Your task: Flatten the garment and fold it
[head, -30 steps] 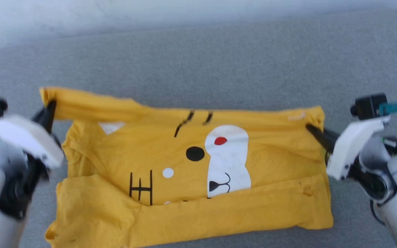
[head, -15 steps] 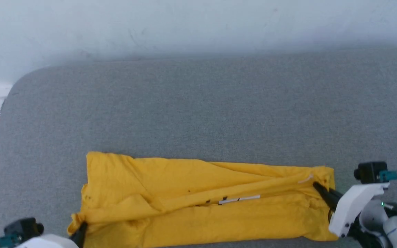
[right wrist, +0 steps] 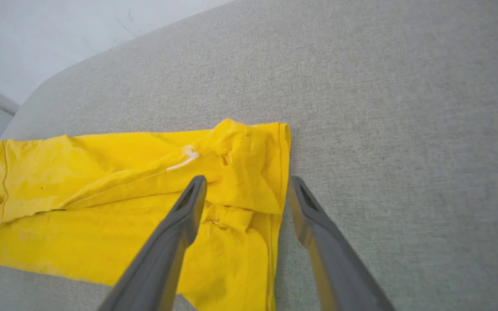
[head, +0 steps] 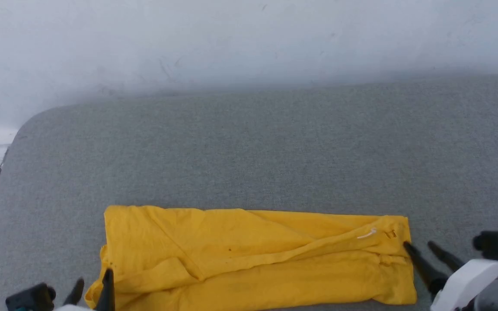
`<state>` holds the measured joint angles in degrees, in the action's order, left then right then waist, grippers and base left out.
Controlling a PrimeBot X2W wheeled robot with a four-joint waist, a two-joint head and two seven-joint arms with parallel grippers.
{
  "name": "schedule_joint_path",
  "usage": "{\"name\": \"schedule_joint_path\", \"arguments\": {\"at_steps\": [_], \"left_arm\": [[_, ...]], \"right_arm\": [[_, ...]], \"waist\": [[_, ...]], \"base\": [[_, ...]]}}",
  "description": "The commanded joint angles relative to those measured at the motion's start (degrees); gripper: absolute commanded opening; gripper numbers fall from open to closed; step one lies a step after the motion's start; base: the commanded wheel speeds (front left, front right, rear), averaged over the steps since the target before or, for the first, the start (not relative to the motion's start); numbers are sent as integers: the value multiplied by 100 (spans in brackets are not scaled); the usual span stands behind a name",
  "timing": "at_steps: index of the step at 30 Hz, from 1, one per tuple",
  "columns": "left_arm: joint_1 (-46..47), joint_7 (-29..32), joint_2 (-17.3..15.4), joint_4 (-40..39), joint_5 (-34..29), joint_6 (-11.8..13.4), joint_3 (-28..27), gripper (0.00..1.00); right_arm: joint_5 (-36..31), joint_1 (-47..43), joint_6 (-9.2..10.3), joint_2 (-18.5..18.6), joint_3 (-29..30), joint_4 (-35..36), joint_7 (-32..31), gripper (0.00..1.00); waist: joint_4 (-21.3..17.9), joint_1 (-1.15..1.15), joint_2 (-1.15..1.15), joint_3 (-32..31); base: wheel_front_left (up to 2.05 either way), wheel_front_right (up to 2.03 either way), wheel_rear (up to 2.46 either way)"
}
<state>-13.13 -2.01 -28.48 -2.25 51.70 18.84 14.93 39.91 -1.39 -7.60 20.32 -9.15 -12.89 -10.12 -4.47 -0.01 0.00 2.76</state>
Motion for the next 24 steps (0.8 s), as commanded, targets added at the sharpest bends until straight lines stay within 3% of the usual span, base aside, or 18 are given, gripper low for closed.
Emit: {"name": "schedule_joint_path", "arguments": {"at_steps": [1,6,13,18,24], "left_arm": [[158,-163,-5,-63,-142,-17,3,100],[492,-784,-33,-146,-776,-11,129,100],[1041,-1255,187,-320,-1813,-22,393,100],[1218,-1295,436,-609,-2552,-39,318,100],[1122,-1298,683,-731,-3063,-292,268,100]], "right_arm": [[-47,-51,11,-20,139,132,-59,100],[-188,1,11,-142,829,499,-608,100],[-570,412,11,-337,1453,233,-1759,100],[-687,738,11,-659,1634,-101,-2327,100],[-674,846,11,-984,1654,-695,-2875,100]], "waist": [[-12,1,0,-18],[-7,1,0,-38],[271,1,0,43],[489,1,0,158],[708,1,0,235]], "base": [[0,0,0],[0,0,0],[0,0,0],[0,0,0],[0,0,0]]}}
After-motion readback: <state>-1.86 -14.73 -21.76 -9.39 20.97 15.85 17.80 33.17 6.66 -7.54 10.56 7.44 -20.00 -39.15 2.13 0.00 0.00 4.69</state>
